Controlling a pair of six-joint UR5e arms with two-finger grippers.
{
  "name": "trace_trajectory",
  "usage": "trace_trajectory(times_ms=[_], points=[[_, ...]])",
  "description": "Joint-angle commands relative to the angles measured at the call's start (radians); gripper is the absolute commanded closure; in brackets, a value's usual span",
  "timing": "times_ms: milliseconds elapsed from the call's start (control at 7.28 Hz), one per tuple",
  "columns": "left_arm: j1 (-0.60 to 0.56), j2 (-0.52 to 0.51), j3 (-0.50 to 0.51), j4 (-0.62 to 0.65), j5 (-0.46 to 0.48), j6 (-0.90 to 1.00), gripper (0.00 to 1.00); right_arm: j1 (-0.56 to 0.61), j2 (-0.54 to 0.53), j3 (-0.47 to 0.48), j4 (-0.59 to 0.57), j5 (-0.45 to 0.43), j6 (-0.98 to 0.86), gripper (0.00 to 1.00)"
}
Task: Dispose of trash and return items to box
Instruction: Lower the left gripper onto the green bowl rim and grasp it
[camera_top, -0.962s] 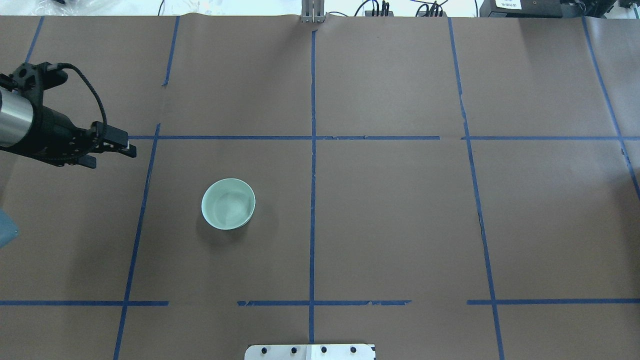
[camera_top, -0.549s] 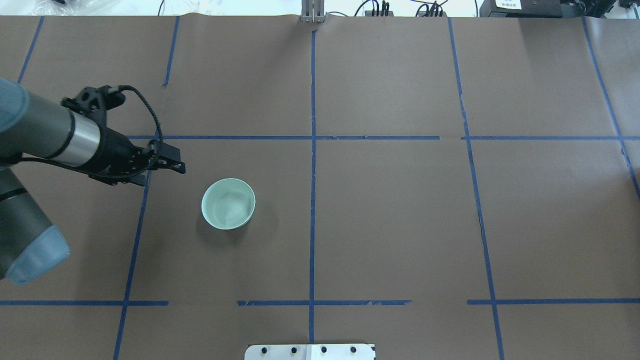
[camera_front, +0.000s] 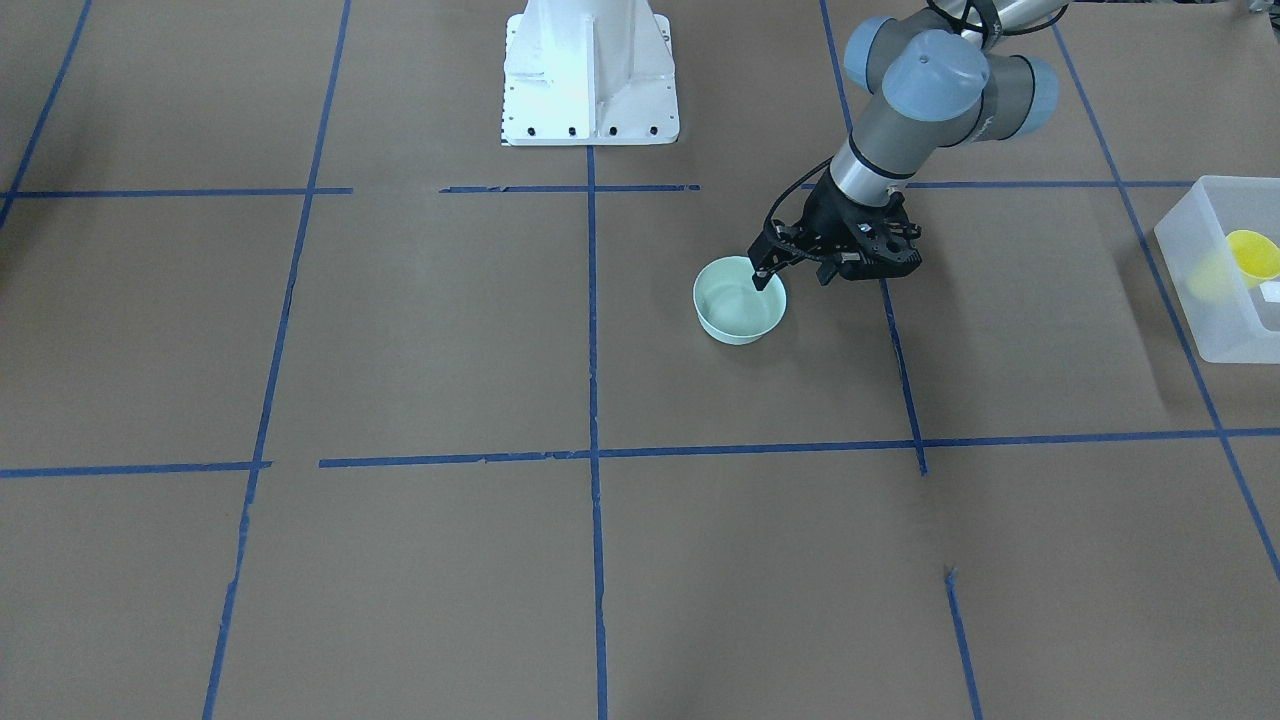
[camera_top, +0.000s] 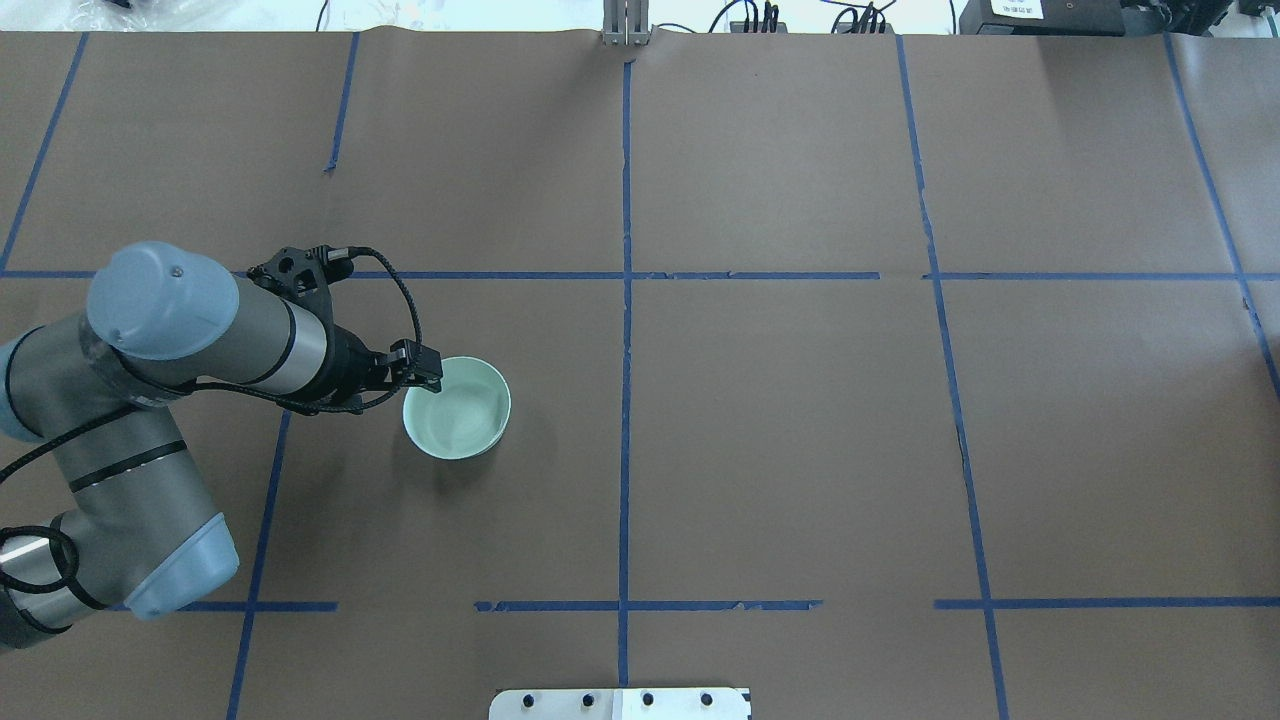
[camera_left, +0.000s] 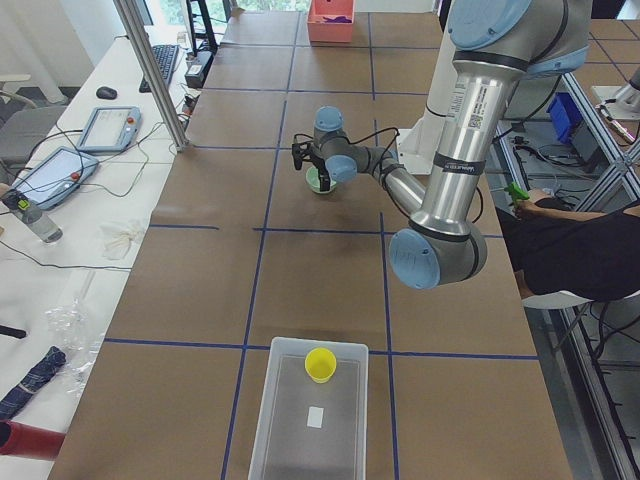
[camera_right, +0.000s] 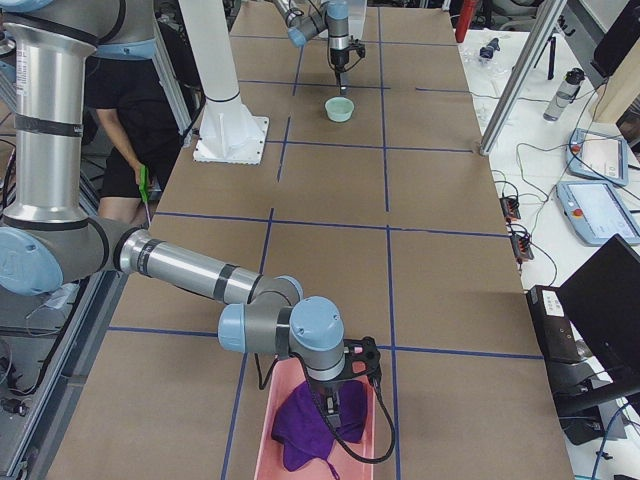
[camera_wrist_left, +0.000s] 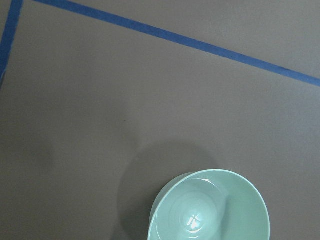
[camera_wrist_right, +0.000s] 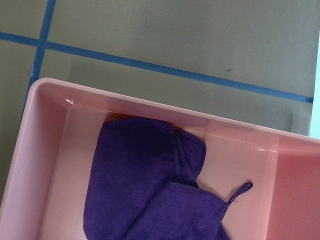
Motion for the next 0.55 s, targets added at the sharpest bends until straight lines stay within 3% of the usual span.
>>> trace_trajectory(times_ms=[0,137,275,412], points=[[0.055,-0.004,0.033,0.0,0.031,-0.026,0.04,0.0,0.012,0.031,-0.01,0.029,0.077,0.0],[0.081,-0.038,0.057,0.001,0.033,-0.058,0.13,-0.002,0.013,0.041,-0.009,0.082,0.132,0.0],[0.083,-0.043,0.065,0.001,0.034,-0.06,0.33,-0.002,0.012,0.067,-0.012,0.121,0.186,0.0],[0.083,-0.04,0.065,0.006,0.034,-0.06,0.63,-0.006,0.012,0.079,-0.014,0.127,0.236,0.0]])
